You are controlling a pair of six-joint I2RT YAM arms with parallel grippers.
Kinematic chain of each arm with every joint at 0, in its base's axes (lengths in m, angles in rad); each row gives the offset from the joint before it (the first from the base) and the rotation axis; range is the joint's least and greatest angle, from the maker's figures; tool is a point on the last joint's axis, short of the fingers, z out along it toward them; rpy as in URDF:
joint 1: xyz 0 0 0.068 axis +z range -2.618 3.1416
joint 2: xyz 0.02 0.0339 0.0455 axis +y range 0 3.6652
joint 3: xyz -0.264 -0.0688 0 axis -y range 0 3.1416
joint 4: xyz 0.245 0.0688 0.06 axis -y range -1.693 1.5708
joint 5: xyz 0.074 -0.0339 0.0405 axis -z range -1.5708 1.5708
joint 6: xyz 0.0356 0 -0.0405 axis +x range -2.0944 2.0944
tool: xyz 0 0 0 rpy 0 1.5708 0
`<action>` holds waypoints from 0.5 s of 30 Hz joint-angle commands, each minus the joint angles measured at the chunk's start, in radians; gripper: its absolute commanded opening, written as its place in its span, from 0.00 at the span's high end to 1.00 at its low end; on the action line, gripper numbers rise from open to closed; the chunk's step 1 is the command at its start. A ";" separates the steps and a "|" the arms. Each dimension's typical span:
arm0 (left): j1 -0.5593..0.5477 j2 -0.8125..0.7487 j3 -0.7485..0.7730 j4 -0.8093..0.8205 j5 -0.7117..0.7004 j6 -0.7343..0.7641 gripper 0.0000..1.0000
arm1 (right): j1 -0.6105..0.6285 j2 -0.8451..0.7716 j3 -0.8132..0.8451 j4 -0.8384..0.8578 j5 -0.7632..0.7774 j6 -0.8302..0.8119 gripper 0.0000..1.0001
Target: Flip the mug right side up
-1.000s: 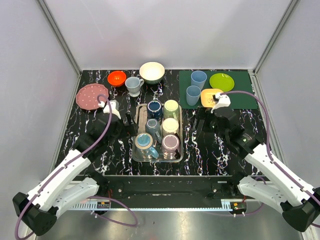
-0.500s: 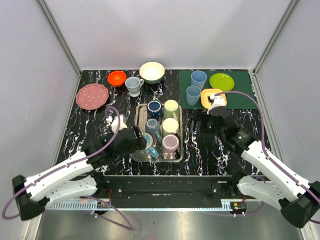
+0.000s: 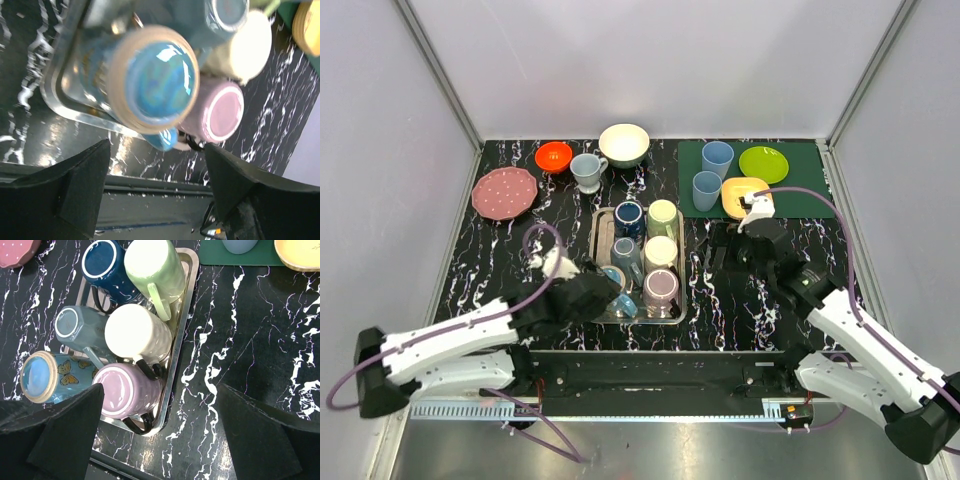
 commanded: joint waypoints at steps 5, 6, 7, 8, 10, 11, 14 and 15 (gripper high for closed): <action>-0.095 0.284 0.197 -0.054 -0.057 -0.148 0.25 | 0.000 -0.045 0.005 -0.004 -0.024 0.003 0.00; -0.095 0.300 0.200 -0.057 -0.055 -0.164 0.28 | -0.001 -0.054 0.005 -0.004 -0.025 0.001 0.00; -0.095 0.323 0.197 -0.055 -0.057 -0.190 0.29 | 0.000 -0.057 0.005 -0.004 -0.027 0.004 0.00; -0.095 0.333 0.194 -0.055 -0.063 -0.201 0.30 | 0.000 -0.060 0.005 -0.007 -0.028 0.005 0.00; -0.094 0.353 0.189 -0.055 -0.087 -0.213 0.33 | 0.000 -0.066 0.004 -0.010 -0.035 0.011 0.00; -0.092 0.355 0.189 -0.057 -0.093 -0.216 0.34 | 0.000 -0.068 0.002 -0.010 -0.036 0.012 0.00; -0.071 0.376 0.192 -0.055 -0.094 -0.219 0.38 | 0.000 -0.077 -0.010 -0.013 -0.038 0.012 0.00; -0.056 0.392 0.195 -0.055 -0.089 -0.215 0.38 | 0.000 -0.082 -0.013 -0.013 -0.038 0.014 0.00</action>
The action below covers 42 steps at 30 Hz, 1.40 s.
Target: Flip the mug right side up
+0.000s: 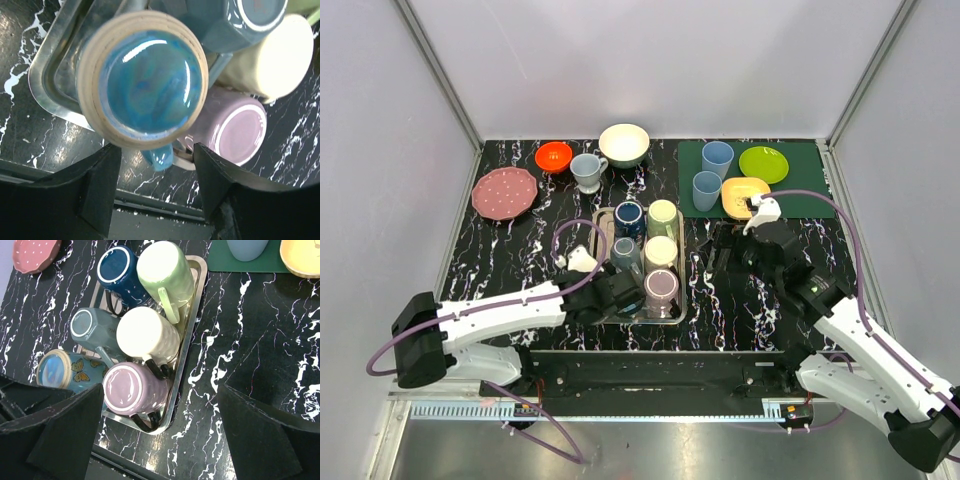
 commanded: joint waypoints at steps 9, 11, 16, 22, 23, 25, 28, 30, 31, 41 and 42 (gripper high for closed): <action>0.096 0.095 0.033 0.017 0.006 0.018 0.48 | -0.001 -0.025 -0.012 -0.020 -0.018 0.008 0.00; 0.104 0.095 0.020 0.029 0.015 0.030 0.52 | 0.000 -0.025 -0.013 -0.023 -0.017 0.008 0.00; 0.114 0.077 0.001 0.035 0.032 0.075 0.67 | 0.000 -0.018 -0.013 -0.026 -0.020 0.010 0.00; 0.124 0.041 -0.031 0.029 0.064 0.106 0.80 | -0.001 -0.009 -0.012 -0.027 -0.020 0.014 0.00; 0.124 0.040 -0.033 0.028 0.069 0.113 0.78 | 0.000 -0.009 -0.009 -0.027 -0.020 0.014 0.00; 0.125 0.044 -0.028 0.016 0.081 0.132 0.71 | 0.000 -0.008 -0.010 -0.024 -0.020 0.017 0.00; 0.125 0.055 -0.020 0.002 0.095 0.152 0.58 | -0.001 -0.005 -0.010 -0.023 -0.020 0.023 0.00; 0.125 0.061 -0.017 0.002 0.101 0.165 0.52 | -0.001 -0.008 -0.012 -0.024 -0.021 0.026 0.00; 0.125 0.064 -0.016 0.002 0.104 0.168 0.52 | -0.001 -0.008 -0.012 -0.024 -0.021 0.025 0.00; 0.125 0.054 0.000 0.002 0.098 0.207 1.00 | -0.001 -0.011 -0.010 -0.039 -0.015 0.031 0.00; 0.125 0.046 -0.002 0.000 0.096 0.219 1.00 | -0.001 -0.008 -0.007 -0.042 -0.017 0.031 0.00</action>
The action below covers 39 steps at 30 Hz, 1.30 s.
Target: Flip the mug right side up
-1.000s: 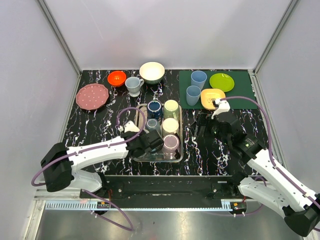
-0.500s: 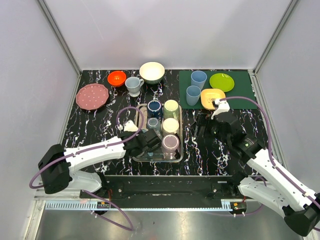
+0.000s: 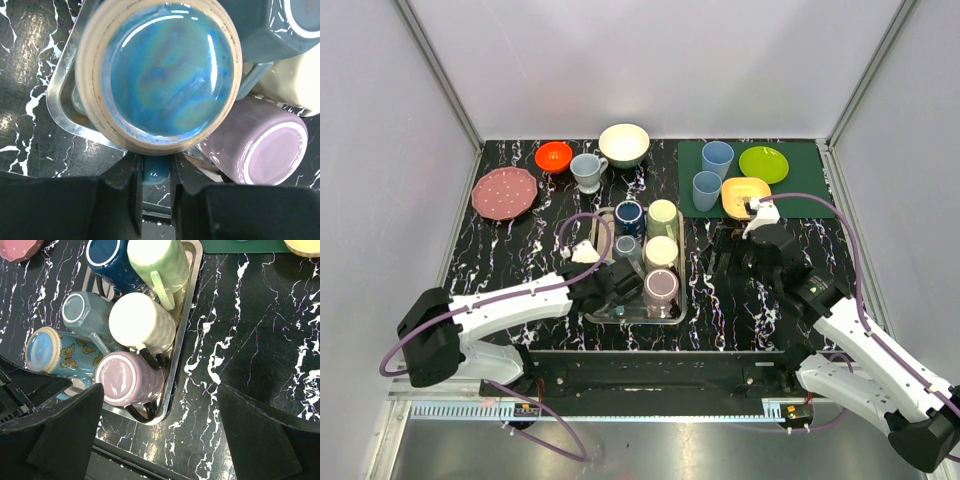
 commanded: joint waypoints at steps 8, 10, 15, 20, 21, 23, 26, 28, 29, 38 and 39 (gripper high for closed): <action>-0.041 -0.195 0.050 -0.157 -0.021 0.188 1.00 | -0.001 0.004 0.028 0.002 -0.066 0.004 0.00; -0.069 -0.245 0.071 -0.225 -0.069 0.196 1.00 | 0.000 0.009 0.029 0.024 -0.112 0.003 0.00; -0.121 -0.403 0.100 -0.280 -0.112 0.211 1.00 | 0.000 -0.002 0.008 0.119 -0.197 0.058 0.15; -0.130 -0.509 0.130 -0.150 -0.130 0.372 1.00 | 0.000 -0.022 0.001 0.256 -0.374 0.118 0.32; -0.130 -0.526 0.128 -0.047 -0.127 0.413 1.00 | 0.000 -0.020 0.008 0.266 -0.435 0.133 0.33; -0.130 -0.575 0.123 0.058 -0.124 0.482 1.00 | -0.001 -0.026 0.005 0.308 -0.471 0.196 0.34; -0.126 -0.617 0.096 0.278 -0.104 0.591 1.00 | -0.001 -0.063 -0.051 0.424 -0.540 0.312 0.28; -0.120 -0.623 0.077 0.440 -0.037 0.633 1.00 | -0.001 -0.082 -0.104 0.540 -0.584 0.375 0.22; -0.114 -0.618 0.073 0.491 -0.012 0.639 1.00 | 0.000 -0.085 -0.123 0.576 -0.598 0.442 0.17; -0.097 -0.540 0.088 0.801 0.169 0.682 1.00 | -0.001 -0.073 -0.238 0.933 -0.747 0.618 0.13; -0.095 -0.540 0.081 0.821 0.192 0.676 1.00 | -0.001 -0.065 -0.242 0.973 -0.773 0.630 0.14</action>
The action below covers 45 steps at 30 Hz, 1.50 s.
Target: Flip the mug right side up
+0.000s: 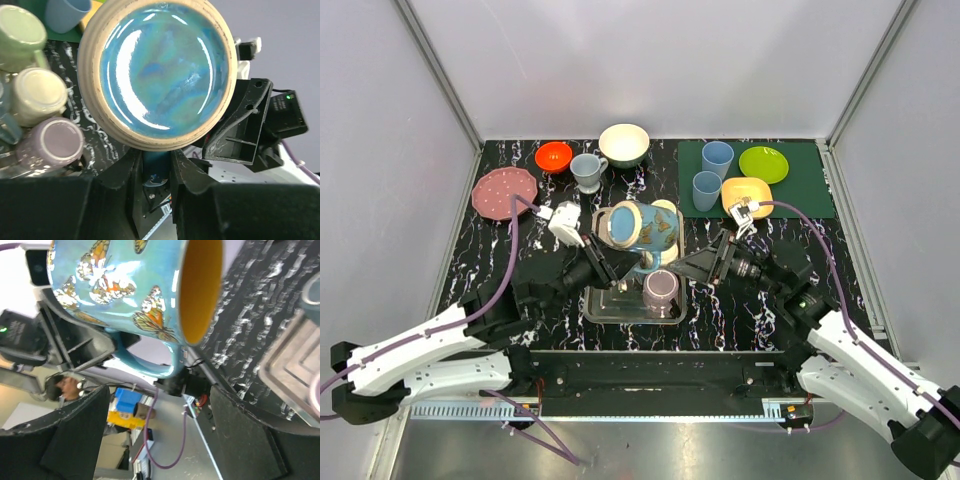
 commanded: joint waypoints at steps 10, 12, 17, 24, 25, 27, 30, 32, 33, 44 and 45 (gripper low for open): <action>0.033 -0.008 -0.041 0.483 0.180 -0.054 1.00 | -0.001 0.132 -0.063 0.664 -0.157 0.197 0.21; 0.033 -0.005 -0.048 0.500 0.194 -0.069 1.00 | 0.001 0.146 -0.063 0.703 -0.163 0.199 0.22; 0.034 0.002 -0.070 0.532 0.216 -0.098 1.00 | -0.001 0.195 -0.020 0.708 -0.182 0.177 0.25; 0.034 0.005 -0.111 0.567 0.261 -0.132 1.00 | -0.001 0.240 0.006 0.757 -0.168 0.164 0.44; 0.034 0.005 -0.119 0.575 0.271 -0.137 1.00 | -0.001 0.249 0.011 0.767 -0.166 0.164 0.46; 0.034 0.004 -0.148 0.581 0.300 -0.156 1.00 | -0.001 0.258 0.015 0.809 -0.151 0.173 0.51; 0.033 -0.025 -0.200 0.592 0.326 -0.183 1.00 | 0.001 0.275 0.026 0.872 -0.140 0.193 0.63; 0.033 -0.042 -0.232 0.589 0.331 -0.192 1.00 | 0.001 0.292 0.026 0.908 -0.134 0.214 0.78; 0.033 -0.062 -0.239 0.586 0.329 -0.192 1.00 | -0.003 0.297 0.025 0.928 -0.130 0.222 0.93; 0.037 -0.194 -0.181 0.275 0.110 -0.042 0.16 | -0.010 0.108 0.248 0.133 -0.056 -0.177 1.00; 0.039 -0.212 -0.176 0.259 0.087 -0.034 0.11 | -0.010 0.091 0.309 -0.001 -0.045 -0.241 1.00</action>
